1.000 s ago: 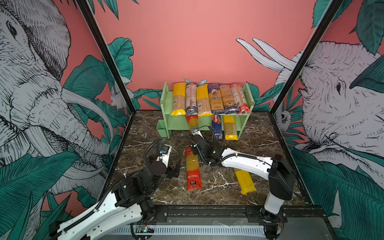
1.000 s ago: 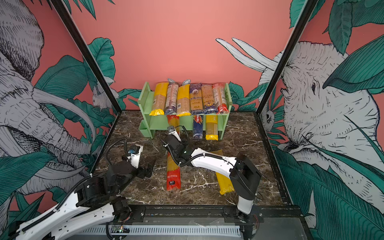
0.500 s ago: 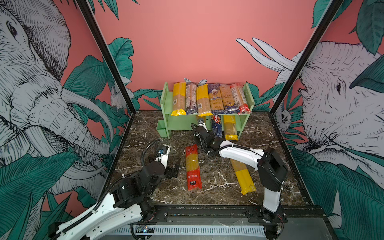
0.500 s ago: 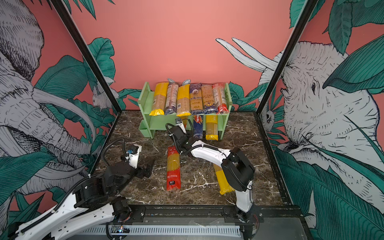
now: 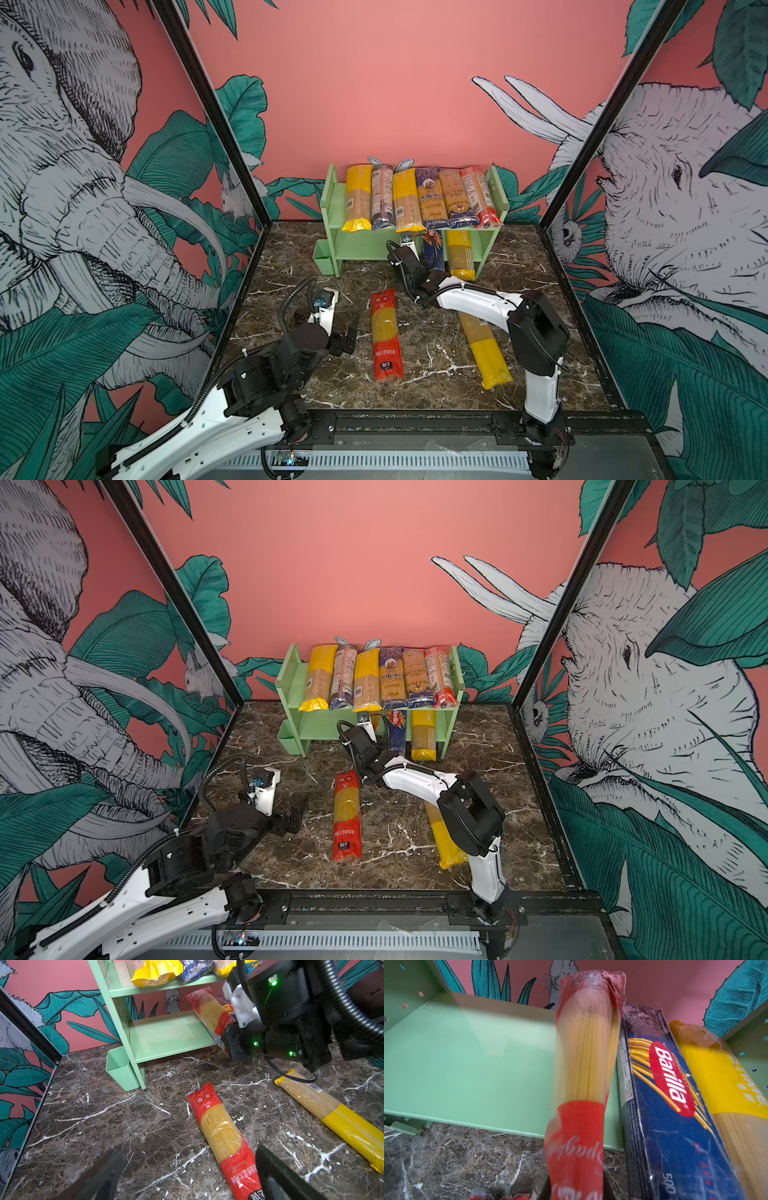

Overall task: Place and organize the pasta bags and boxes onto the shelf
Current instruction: 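Carry the red pack to the lower shelf beside the Barilla box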

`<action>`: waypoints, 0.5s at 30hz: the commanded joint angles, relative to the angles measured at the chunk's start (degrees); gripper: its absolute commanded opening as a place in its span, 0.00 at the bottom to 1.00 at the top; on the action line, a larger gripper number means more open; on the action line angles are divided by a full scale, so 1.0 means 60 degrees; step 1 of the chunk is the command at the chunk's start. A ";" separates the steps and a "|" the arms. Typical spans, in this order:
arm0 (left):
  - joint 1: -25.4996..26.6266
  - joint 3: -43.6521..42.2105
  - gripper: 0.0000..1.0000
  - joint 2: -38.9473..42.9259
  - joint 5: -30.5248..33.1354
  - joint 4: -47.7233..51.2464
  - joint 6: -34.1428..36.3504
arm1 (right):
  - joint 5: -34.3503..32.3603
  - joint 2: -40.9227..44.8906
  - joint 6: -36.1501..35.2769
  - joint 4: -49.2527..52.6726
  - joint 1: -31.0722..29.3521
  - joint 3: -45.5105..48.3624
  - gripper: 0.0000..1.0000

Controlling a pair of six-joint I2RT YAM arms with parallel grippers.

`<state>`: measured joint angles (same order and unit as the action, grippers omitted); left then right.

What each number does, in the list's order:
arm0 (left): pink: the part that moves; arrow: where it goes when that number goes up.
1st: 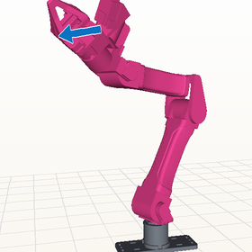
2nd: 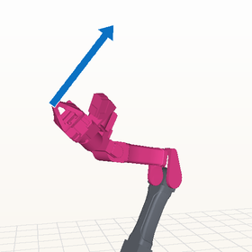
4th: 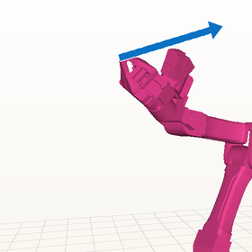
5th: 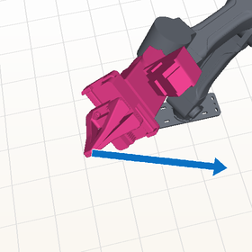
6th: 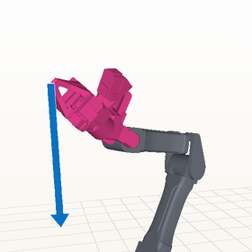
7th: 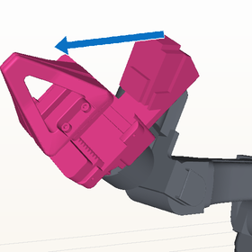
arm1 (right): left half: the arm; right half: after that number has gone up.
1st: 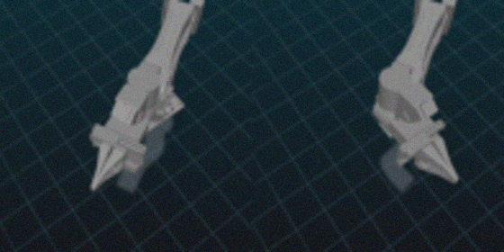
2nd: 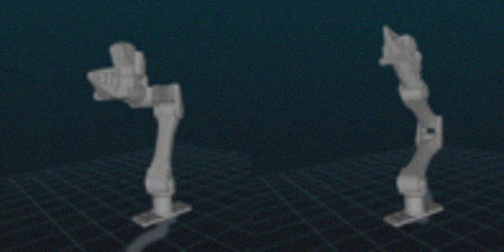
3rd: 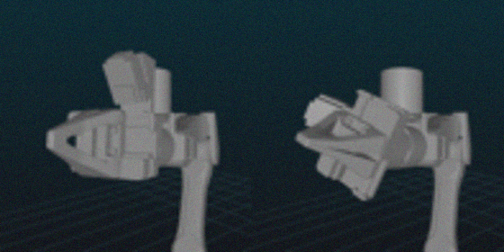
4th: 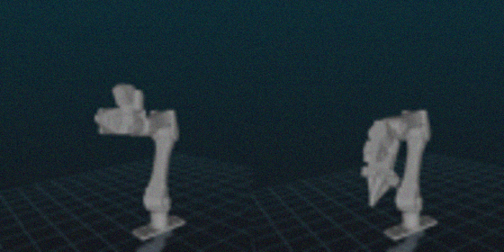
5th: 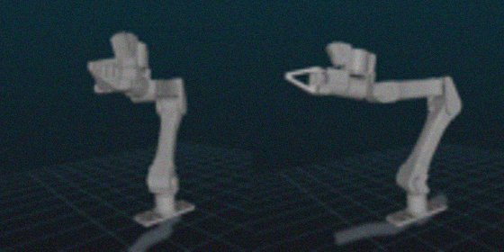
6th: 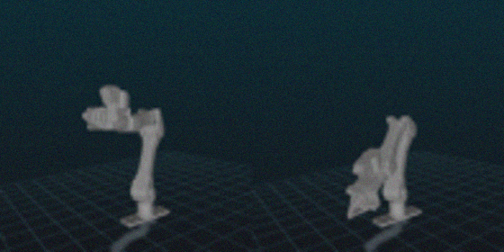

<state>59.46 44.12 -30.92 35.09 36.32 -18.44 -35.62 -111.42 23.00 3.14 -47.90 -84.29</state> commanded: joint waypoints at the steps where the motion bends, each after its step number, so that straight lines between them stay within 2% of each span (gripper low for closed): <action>1: 0.0034 0.0203 0.99 0.0199 0.0289 0.0239 -0.0141 | -0.0476 0.0068 0.0194 -0.1460 0.0144 -0.0486 0.03; 4: 0.0036 0.0201 0.99 0.0191 0.0337 0.0248 -0.0143 | -0.0518 0.0098 0.0257 -0.1534 0.0146 -0.0407 0.33; 6: 0.0028 0.0218 0.99 0.0150 0.0313 0.0257 -0.0135 | -0.0510 0.0114 0.0282 -0.1548 0.0146 -0.0377 0.48; 13: 0.0036 0.0212 1.00 0.0122 0.0307 0.0334 -0.0150 | -0.0363 0.0108 0.0358 -0.1431 0.0139 -0.0380 0.83; 15: 0.0036 0.0205 0.99 0.0161 0.0311 0.0349 -0.0179 | -0.0191 0.0154 0.0363 -0.1410 0.0143 -0.0367 0.85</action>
<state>59.48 44.12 -30.28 35.79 36.99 -18.61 -36.34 -111.46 24.29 -0.43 -47.68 -84.36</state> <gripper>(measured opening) 0.995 0.840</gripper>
